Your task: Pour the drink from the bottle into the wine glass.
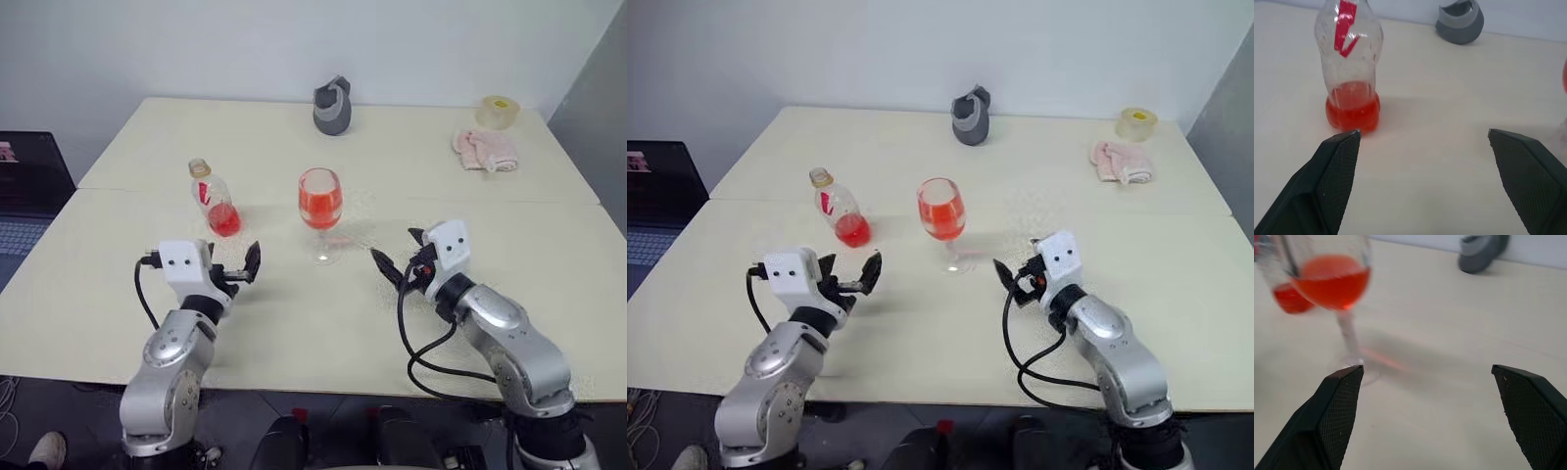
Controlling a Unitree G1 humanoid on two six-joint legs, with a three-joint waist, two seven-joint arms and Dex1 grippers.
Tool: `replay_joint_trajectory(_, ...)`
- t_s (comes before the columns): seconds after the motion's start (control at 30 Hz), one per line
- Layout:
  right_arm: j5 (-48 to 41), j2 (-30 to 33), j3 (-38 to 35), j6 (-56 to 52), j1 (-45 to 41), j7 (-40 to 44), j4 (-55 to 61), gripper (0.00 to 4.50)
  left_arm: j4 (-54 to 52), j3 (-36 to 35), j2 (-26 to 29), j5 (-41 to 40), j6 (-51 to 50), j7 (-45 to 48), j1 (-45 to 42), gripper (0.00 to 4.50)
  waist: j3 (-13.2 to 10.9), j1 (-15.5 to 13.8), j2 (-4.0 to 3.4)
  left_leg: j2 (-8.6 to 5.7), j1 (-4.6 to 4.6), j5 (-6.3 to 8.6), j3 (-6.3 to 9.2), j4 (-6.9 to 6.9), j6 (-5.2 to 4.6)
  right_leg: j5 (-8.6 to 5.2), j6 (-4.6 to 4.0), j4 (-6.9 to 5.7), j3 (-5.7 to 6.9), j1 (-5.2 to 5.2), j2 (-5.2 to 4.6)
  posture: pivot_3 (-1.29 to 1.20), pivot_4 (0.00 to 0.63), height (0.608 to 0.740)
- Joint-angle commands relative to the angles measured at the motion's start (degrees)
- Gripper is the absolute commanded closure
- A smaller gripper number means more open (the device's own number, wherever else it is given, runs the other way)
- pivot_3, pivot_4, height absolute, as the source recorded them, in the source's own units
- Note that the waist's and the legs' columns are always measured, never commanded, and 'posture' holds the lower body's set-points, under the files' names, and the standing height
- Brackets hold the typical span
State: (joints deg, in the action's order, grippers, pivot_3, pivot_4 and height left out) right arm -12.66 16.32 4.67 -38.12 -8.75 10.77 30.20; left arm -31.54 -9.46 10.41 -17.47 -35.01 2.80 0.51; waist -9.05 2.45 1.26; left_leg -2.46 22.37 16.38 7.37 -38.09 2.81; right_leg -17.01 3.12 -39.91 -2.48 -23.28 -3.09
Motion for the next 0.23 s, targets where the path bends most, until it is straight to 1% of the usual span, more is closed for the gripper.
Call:
replay_joint_trajectory(0.03, 2.14, -1.4, -1.56, 0.91, 1.02, -3.35, 2.98, 0.0, -2.54, 0.18, 0.43, 2.78, 2.42, -1.15, 0.76, 0.03, 0.0, -0.01, 0.0, 0.0, -0.01, 0.0, -0.01, 0.0, 0.0, 0.0, 0.0, 0.01, 0.0, 0.01, 0.01, 0.0, 0.15, 0.74)
replay_joint_trajectory(0.23, 3.87, -3.06, -2.27, 1.77, 2.93, -5.03, 2.91, 0.0, -2.9, -0.89, 0.46, 3.65, 2.87, -1.09, 2.62, 0.03, 0.0, -0.1, 0.0, 0.0, -0.02, 0.0, -0.01, 0.01, 0.0, 0.0, 0.0, 0.06, 0.01, 0.06, 0.01, 0.0, 0.15, 0.74)
